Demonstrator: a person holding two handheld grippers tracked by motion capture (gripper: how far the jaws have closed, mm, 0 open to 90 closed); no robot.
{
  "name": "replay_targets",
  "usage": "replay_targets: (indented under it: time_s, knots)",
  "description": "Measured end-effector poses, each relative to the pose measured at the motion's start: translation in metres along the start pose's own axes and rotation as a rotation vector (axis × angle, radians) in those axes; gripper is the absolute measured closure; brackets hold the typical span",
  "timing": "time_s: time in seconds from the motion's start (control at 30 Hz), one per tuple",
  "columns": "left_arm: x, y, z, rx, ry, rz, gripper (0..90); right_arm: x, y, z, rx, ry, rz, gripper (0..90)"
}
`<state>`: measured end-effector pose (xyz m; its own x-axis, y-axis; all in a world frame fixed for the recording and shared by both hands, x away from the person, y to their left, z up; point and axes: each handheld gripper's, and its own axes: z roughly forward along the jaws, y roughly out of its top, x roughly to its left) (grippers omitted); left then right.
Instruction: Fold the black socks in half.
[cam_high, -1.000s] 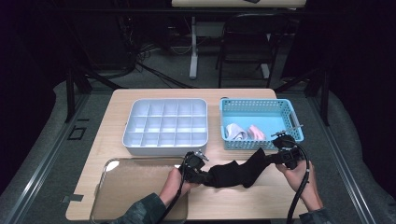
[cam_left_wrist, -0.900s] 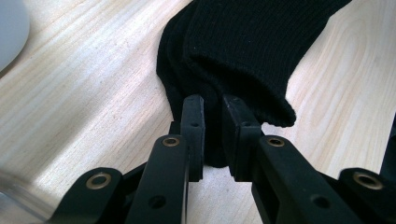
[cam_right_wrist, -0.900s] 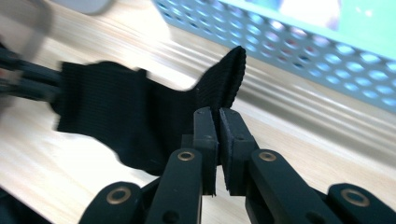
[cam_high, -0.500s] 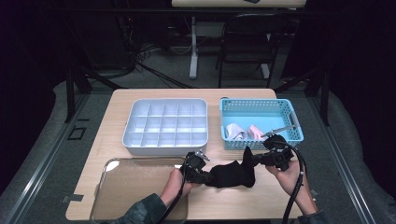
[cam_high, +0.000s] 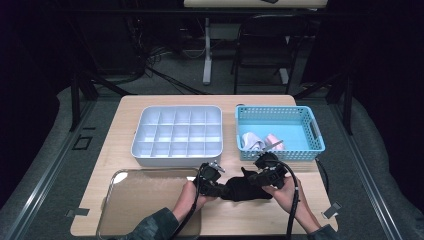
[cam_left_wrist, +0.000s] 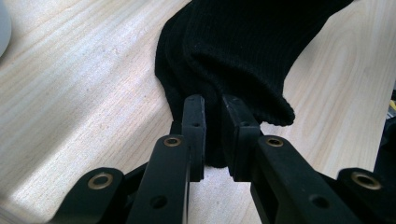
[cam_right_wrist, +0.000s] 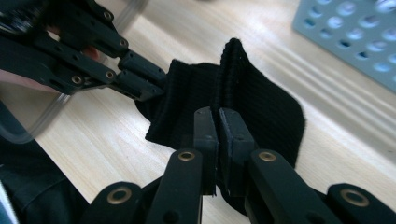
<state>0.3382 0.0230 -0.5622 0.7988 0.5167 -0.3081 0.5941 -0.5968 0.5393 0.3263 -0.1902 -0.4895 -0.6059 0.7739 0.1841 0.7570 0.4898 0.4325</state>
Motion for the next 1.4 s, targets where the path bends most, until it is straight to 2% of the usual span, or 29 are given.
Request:
replay_targets:
  time_s: [0.03,0.1,0.2,0.37,0.5,0.67,0.8,0.87,0.9,1.07,1.17,1.27,1.3,1.4]
  knots:
    - [0.0,0.0,0.0,-0.001,0.0,-0.001,80.0,0.0,0.0,0.002,0.023,0.004,-0.012,86.3]
    - [0.0,0.0,0.001,-0.003,-0.001,0.0,80.1,0.003,0.0,0.008,0.016,0.011,-0.001,86.3]
    - [-0.001,0.0,0.001,-0.005,-0.005,-0.003,80.1,0.007,0.001,0.013,0.049,0.019,-0.03,86.3]
    - [-0.002,0.0,0.002,-0.005,-0.003,-0.003,80.0,0.014,0.003,0.02,0.045,0.025,-0.028,86.2]
    - [-0.002,0.0,0.002,-0.006,-0.004,-0.005,79.8,0.013,0.001,0.032,0.1,0.023,-0.044,86.1]
    - [-0.001,0.0,0.002,0.004,-0.007,-0.005,77.9,0.015,-0.001,0.043,0.127,0.039,-0.034,85.5]
    - [-0.001,0.001,0.001,0.009,-0.012,-0.008,72.5,0.012,-0.002,0.047,0.147,0.056,-0.038,82.5]
    - [-0.002,0.001,-0.001,0.017,-0.01,-0.001,69.3,0.011,-0.002,0.047,0.129,0.084,-0.017,77.6]
    - [-0.002,0.002,-0.002,0.015,-0.011,0.0,68.0,0.009,-0.001,0.045,0.145,0.097,-0.033,74.8]
    - [-0.002,0.003,-0.007,0.01,-0.005,-0.008,58.8,0.005,-0.001,0.034,0.117,0.141,-0.019,66.1]
    - [-0.002,0.004,-0.011,-0.008,0.001,-0.021,53.8,-0.001,-0.003,0.02,0.058,0.182,0.009,63.7]
    - [-0.002,0.005,-0.013,-0.021,0.006,-0.023,50.7,-0.008,-0.005,0.004,-0.01,0.176,0.04,62.4]
    - [-0.002,0.006,-0.013,-0.023,0.009,-0.023,50.0,-0.011,-0.007,-0.002,-0.019,0.166,0.042,62.1]
    - [-0.002,0.006,-0.011,-0.019,0.007,-0.029,48.7,-0.026,-0.013,-0.013,-0.072,0.138,0.091,61.6]
